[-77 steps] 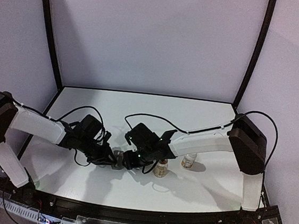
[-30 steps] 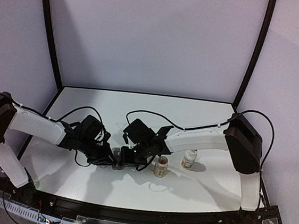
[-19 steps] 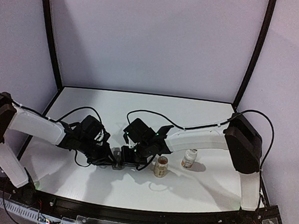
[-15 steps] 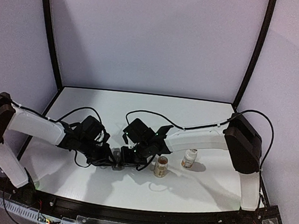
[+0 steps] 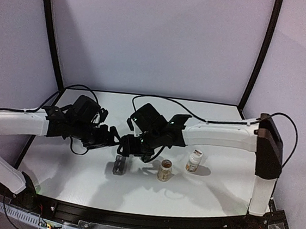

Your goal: Sort the pills into containers

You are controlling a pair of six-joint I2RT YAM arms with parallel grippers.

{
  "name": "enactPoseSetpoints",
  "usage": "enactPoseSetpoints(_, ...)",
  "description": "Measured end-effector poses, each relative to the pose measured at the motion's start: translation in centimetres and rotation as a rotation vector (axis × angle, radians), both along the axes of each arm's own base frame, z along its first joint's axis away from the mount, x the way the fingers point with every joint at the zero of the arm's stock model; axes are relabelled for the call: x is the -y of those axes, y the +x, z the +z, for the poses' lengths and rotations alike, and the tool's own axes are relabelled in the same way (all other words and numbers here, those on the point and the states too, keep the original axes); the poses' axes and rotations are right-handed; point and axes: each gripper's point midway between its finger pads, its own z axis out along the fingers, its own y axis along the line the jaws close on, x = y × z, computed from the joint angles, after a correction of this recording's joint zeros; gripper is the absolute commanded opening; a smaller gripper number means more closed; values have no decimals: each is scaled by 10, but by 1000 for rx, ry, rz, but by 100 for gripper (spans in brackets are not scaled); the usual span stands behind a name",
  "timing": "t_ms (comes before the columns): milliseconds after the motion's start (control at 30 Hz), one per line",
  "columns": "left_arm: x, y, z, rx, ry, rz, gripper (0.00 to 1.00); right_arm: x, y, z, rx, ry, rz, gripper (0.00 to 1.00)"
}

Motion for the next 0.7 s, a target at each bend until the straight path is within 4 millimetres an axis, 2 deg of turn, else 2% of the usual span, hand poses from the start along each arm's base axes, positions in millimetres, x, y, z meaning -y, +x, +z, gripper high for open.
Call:
enactPoseSetpoints(67, -4, -1, 10, 35, -9, 0, 99, 10, 0, 23, 48, 23, -3, 91)
enactPoseSetpoints(133, -8, -5, 8, 42, 3, 4, 99, 21, -1, 46, 95, 49, -14, 98)
enactPoseSetpoints(233, -15, -14, -9, 43, 68, 14, 99, 42, -2, 78, 171, 89, -32, 98)
enactPoseSetpoints(367, -11, -34, -26, 87, 177, 1, 99, 70, -5, 105, 255, 115, -58, 98)
enactPoseSetpoints(500, -4, -51, -44, 151, 263, -10, 99, 91, -7, 107, 303, 93, -77, 98)
enactPoseSetpoints(700, 6, -57, -69, 241, 407, -9, 96, 111, -6, 83, 321, 14, -97, 98)
